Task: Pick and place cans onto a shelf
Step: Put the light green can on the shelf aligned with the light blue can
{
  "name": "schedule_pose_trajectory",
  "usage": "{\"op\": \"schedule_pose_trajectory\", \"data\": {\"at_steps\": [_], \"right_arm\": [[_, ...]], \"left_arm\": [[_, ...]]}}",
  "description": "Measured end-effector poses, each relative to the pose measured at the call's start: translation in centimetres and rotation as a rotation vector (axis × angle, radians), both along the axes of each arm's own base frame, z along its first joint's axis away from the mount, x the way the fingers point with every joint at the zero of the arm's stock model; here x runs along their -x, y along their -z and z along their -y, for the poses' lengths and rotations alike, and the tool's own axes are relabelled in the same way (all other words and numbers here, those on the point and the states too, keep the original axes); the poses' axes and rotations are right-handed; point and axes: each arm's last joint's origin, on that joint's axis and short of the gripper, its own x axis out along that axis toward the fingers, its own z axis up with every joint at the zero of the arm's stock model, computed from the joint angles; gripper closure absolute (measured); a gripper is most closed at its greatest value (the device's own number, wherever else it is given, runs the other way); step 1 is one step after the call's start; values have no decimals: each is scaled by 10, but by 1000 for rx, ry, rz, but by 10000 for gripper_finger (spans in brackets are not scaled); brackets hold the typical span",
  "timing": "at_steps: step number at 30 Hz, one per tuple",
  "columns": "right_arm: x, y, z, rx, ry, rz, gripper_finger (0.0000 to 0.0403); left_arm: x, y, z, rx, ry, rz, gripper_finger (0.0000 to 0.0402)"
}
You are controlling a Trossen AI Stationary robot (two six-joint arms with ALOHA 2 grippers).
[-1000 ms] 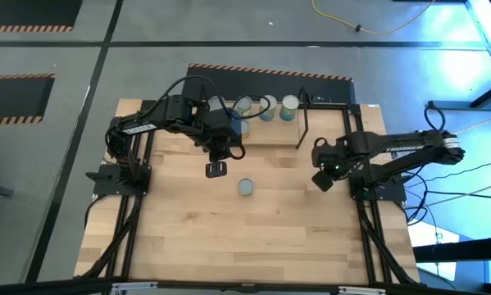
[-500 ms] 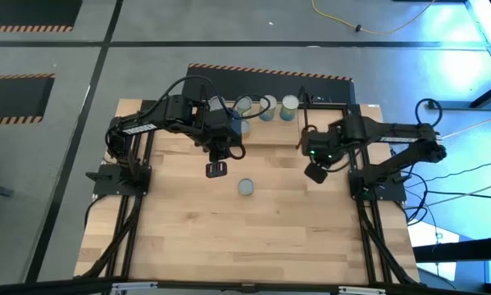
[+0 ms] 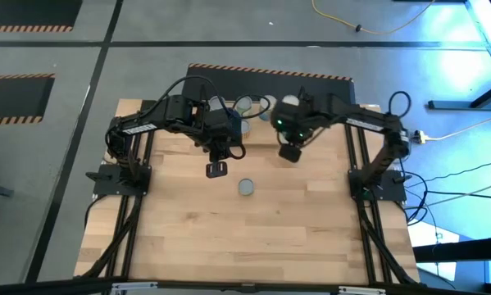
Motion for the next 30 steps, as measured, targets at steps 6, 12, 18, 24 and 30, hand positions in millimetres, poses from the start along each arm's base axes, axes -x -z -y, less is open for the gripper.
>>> {"op": "schedule_pose_trajectory", "data": {"at_steps": [6, 12, 18, 24, 30], "right_arm": [[-27, 10, 29, -20, -66, -8, 403], [-53, 29, 55, -75, -124, 35, 403], [-68, 62, 78, -109, -137, -36, 403], [-82, 91, 101, -114, -134, -58, 403], [-95, 124, 118, -163, -118, -68, 403]], "left_arm": [[2, -2, 2, 48, 14, 6, 357], [17, -14, 3, 51, -2, 47, 357], [42, -33, 1, 27, -75, 120, 357], [59, -45, 0, 20, -109, 168, 357], [62, -46, 0, 20, -109, 175, 357]]}}
